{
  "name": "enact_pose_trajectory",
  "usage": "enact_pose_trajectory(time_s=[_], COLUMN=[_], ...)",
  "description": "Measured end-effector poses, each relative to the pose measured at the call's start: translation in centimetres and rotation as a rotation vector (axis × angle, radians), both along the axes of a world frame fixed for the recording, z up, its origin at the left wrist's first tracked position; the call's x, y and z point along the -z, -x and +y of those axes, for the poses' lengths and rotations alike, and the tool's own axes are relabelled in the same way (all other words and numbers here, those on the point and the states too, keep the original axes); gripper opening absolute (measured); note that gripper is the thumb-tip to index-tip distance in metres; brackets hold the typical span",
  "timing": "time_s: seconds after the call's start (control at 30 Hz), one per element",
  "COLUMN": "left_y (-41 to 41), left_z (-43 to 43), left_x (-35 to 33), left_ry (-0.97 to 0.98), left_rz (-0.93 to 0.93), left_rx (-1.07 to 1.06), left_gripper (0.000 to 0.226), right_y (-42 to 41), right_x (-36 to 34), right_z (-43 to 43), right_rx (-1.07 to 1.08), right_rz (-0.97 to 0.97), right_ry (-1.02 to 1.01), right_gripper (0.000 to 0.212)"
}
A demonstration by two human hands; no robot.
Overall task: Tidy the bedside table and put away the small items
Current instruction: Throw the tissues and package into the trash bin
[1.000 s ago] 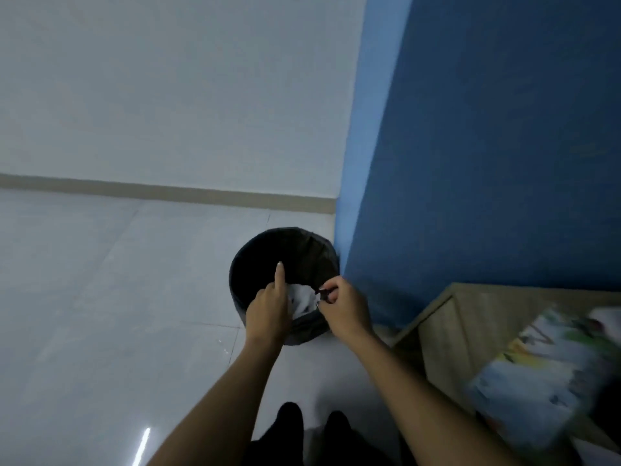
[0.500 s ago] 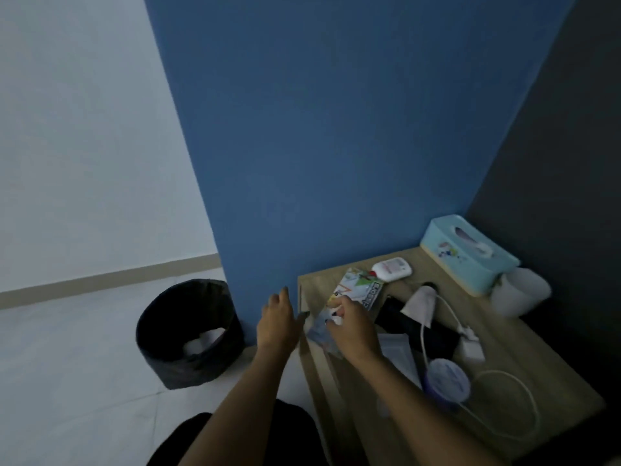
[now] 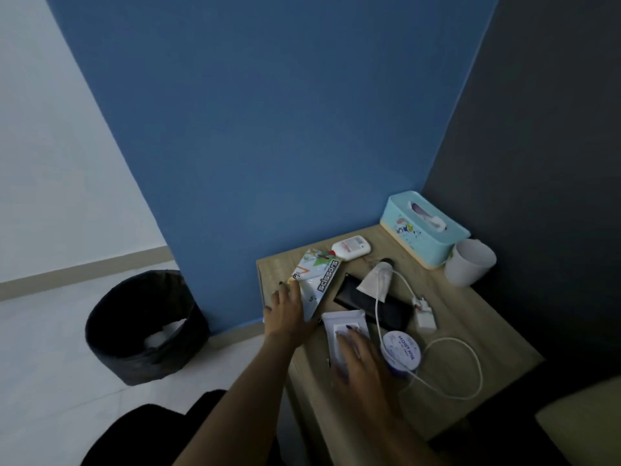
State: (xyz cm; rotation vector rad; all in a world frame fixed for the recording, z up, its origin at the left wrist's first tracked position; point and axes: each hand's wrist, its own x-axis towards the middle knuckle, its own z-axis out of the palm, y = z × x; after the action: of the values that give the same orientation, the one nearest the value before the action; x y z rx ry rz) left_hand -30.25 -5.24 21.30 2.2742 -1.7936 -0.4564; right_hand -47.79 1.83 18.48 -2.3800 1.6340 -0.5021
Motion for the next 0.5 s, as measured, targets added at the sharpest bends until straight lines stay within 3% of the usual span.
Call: enact_pose_trajectory(time_s=[0.23, 0.5], left_y=[0.0, -0.3], left_z=[0.3, 0.5], left_x=[0.0, -0.9], left_ry=[0.028, 0.018], left_rz=[0.156, 0.155], left_rx=[-0.157, -0.200], left_gripper=[0.105, 0.111], right_y=[-0.1, -0.3], right_x=[0.5, 0.2], right_z=[0.1, 0.0], right_rx=[0.028, 0.051], right_rz=[-0.001, -0.004], right_ry=[0.019, 0.007], right_gripper=[0.055, 0.057])
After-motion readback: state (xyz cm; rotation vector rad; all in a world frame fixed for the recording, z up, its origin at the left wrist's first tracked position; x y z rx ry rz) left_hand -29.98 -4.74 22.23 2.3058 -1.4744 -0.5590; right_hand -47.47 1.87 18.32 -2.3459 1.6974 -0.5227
